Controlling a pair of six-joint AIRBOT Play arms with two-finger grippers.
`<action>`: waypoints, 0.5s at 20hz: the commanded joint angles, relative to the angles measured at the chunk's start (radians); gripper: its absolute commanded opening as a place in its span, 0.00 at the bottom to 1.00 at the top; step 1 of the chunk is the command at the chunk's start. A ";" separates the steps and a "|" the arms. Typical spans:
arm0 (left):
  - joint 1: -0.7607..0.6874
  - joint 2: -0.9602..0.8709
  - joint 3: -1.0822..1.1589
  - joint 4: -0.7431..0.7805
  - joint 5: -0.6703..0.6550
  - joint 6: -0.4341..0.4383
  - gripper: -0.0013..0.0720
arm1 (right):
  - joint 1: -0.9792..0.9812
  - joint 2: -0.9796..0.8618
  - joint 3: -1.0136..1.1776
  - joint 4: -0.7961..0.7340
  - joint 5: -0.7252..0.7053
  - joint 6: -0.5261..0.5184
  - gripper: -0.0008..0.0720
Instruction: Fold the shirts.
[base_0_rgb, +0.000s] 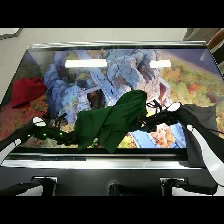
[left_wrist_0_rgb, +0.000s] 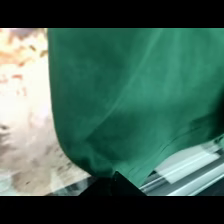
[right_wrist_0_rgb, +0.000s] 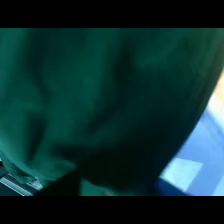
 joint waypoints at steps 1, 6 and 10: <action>-0.006 0.012 0.008 -0.007 0.015 0.009 0.05 | 0.022 -0.042 -0.001 0.080 -0.034 -0.019 0.17; 0.032 0.171 0.304 -0.046 -0.021 0.061 0.05 | -0.010 0.090 0.159 -0.001 0.026 -0.125 0.07; 0.189 0.329 0.821 -0.036 0.093 0.001 0.05 | -0.133 0.346 0.498 -0.121 -0.077 -0.103 0.07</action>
